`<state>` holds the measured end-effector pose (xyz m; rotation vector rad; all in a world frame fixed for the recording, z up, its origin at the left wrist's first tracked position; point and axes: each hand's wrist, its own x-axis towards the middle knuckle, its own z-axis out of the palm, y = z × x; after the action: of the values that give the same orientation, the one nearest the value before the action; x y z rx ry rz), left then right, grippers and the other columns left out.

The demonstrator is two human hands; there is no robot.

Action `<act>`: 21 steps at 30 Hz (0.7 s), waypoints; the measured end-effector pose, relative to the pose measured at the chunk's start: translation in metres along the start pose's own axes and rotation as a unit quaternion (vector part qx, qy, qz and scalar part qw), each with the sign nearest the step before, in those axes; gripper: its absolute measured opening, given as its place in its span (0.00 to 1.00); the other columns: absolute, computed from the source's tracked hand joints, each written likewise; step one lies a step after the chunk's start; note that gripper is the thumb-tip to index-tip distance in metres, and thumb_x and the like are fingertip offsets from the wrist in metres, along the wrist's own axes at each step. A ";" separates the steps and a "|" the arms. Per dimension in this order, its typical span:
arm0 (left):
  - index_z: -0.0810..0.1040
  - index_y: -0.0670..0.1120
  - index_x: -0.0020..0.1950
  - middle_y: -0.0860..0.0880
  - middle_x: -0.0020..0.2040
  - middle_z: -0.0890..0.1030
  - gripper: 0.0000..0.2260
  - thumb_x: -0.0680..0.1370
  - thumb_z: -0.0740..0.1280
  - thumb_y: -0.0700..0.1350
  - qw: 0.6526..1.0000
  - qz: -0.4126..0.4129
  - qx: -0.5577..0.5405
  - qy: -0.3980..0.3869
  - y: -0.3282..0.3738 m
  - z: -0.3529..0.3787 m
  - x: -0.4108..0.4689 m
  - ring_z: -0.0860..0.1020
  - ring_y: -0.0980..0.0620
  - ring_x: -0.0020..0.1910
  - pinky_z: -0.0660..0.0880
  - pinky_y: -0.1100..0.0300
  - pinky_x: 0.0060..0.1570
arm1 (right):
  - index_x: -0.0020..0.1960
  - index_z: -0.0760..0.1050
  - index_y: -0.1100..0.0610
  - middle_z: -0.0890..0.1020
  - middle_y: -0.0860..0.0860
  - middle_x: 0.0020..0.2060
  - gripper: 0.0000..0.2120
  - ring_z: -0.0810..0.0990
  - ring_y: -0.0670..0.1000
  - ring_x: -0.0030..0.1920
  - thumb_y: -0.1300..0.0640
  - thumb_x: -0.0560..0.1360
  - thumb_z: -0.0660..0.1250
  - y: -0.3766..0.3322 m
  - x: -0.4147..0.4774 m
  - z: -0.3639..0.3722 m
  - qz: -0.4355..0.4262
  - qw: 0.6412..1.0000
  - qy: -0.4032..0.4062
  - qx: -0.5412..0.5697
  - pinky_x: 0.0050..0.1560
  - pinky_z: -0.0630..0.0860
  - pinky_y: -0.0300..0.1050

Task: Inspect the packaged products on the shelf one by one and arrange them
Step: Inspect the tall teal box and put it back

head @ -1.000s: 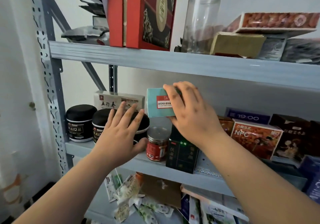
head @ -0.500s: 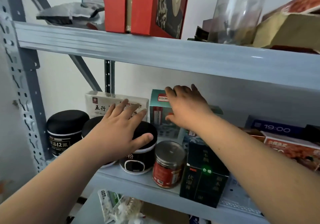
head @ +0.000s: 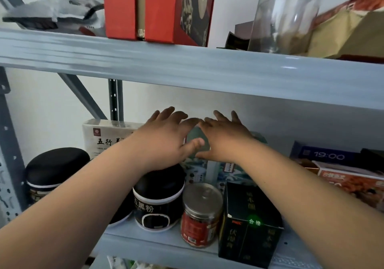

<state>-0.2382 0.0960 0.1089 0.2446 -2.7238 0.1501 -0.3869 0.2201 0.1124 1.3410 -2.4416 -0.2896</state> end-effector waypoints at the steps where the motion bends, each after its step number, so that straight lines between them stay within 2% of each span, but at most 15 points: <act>1: 0.58 0.57 0.81 0.49 0.79 0.64 0.43 0.69 0.35 0.71 1.000 0.009 -0.012 0.001 0.004 -0.001 0.006 0.57 0.45 0.80 0.55 0.49 0.77 | 0.84 0.47 0.53 0.56 0.51 0.82 0.48 0.46 0.57 0.83 0.28 0.76 0.61 0.003 -0.007 0.000 0.000 1.000 0.006 -0.002 0.79 0.45 0.70; 4: 0.64 0.53 0.79 0.48 0.75 0.69 0.42 0.70 0.37 0.67 0.999 0.036 -0.024 0.010 0.017 0.000 0.024 0.63 0.46 0.76 0.60 0.51 0.73 | 0.84 0.46 0.55 0.54 0.52 0.83 0.49 0.44 0.57 0.83 0.28 0.76 0.60 0.012 -0.035 0.001 0.014 1.000 0.017 -0.005 0.79 0.44 0.69; 6: 0.64 0.51 0.79 0.47 0.75 0.70 0.38 0.73 0.41 0.65 0.999 0.048 -0.010 -0.003 0.028 0.005 0.037 0.63 0.45 0.75 0.61 0.49 0.74 | 0.84 0.45 0.56 0.51 0.53 0.83 0.50 0.43 0.57 0.83 0.28 0.76 0.59 0.019 -0.053 0.002 0.030 0.999 0.020 -0.003 0.79 0.44 0.69; 8: 0.59 0.51 0.81 0.47 0.78 0.66 0.31 0.80 0.49 0.62 0.997 0.056 0.003 -0.045 0.040 0.011 0.052 0.58 0.45 0.79 0.54 0.46 0.78 | 0.84 0.45 0.55 0.49 0.53 0.84 0.49 0.41 0.57 0.83 0.28 0.76 0.60 0.029 -0.069 0.003 0.048 0.998 0.027 0.006 0.80 0.43 0.67; 11: 0.57 0.52 0.82 0.47 0.81 0.61 0.30 0.82 0.57 0.60 0.992 0.077 0.016 -0.100 0.061 0.014 0.071 0.49 0.46 0.82 0.41 0.40 0.79 | 0.84 0.45 0.54 0.47 0.52 0.84 0.48 0.40 0.56 0.83 0.29 0.76 0.60 0.043 -0.089 0.005 0.076 0.996 0.031 0.022 0.81 0.41 0.65; 14: 0.64 0.48 0.73 0.47 0.73 0.70 0.27 0.79 0.61 0.61 0.989 0.094 0.014 -0.111 0.080 0.018 0.085 0.54 0.45 0.81 0.40 0.36 0.78 | 0.84 0.45 0.54 0.46 0.53 0.84 0.47 0.40 0.56 0.83 0.30 0.77 0.60 0.056 -0.108 0.009 0.097 0.994 0.034 0.023 0.81 0.41 0.65; 16: 0.63 0.49 0.63 0.48 0.58 0.75 0.23 0.77 0.65 0.62 0.989 0.096 0.018 -0.108 0.087 0.020 0.089 0.67 0.45 0.72 0.43 0.36 0.78 | 0.84 0.45 0.54 0.47 0.53 0.84 0.46 0.40 0.56 0.83 0.30 0.78 0.60 0.062 -0.119 0.009 0.108 0.993 0.036 0.026 0.80 0.41 0.64; 17: 0.60 0.50 0.58 0.50 0.51 0.74 0.22 0.77 0.66 0.62 0.990 0.095 0.015 -0.105 0.090 0.021 0.089 0.72 0.46 0.65 0.45 0.36 0.78 | 0.84 0.45 0.54 0.47 0.52 0.84 0.46 0.41 0.56 0.83 0.31 0.78 0.59 0.065 -0.124 0.008 0.113 0.992 0.039 0.030 0.80 0.42 0.64; 18: 0.59 0.51 0.56 0.51 0.48 0.74 0.23 0.76 0.68 0.61 0.990 0.097 0.008 -0.098 0.091 0.022 0.089 0.75 0.46 0.59 0.47 0.36 0.78 | 0.84 0.45 0.54 0.47 0.52 0.84 0.45 0.41 0.56 0.83 0.31 0.78 0.59 0.067 -0.129 0.007 0.118 0.991 0.042 0.035 0.81 0.42 0.63; 20: 0.61 0.49 0.59 0.49 0.52 0.77 0.25 0.75 0.71 0.59 0.992 0.108 -0.003 -0.062 0.093 0.026 0.085 0.77 0.45 0.56 0.57 0.40 0.76 | 0.84 0.45 0.54 0.47 0.52 0.84 0.45 0.41 0.55 0.83 0.31 0.78 0.59 0.070 -0.138 0.004 0.125 0.990 0.054 0.049 0.81 0.42 0.62; 21: 0.63 0.47 0.61 0.47 0.54 0.78 0.26 0.75 0.73 0.58 0.993 0.109 -0.007 -0.041 0.094 0.028 0.083 0.77 0.44 0.56 0.64 0.45 0.71 | 0.84 0.45 0.54 0.47 0.52 0.84 0.45 0.41 0.54 0.83 0.31 0.78 0.59 0.071 -0.142 0.003 0.127 0.988 0.061 0.056 0.82 0.42 0.61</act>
<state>-0.3419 0.1721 0.1100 -0.0539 -2.8277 0.1866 -0.3726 0.3781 0.1056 1.0401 -2.5198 -0.0066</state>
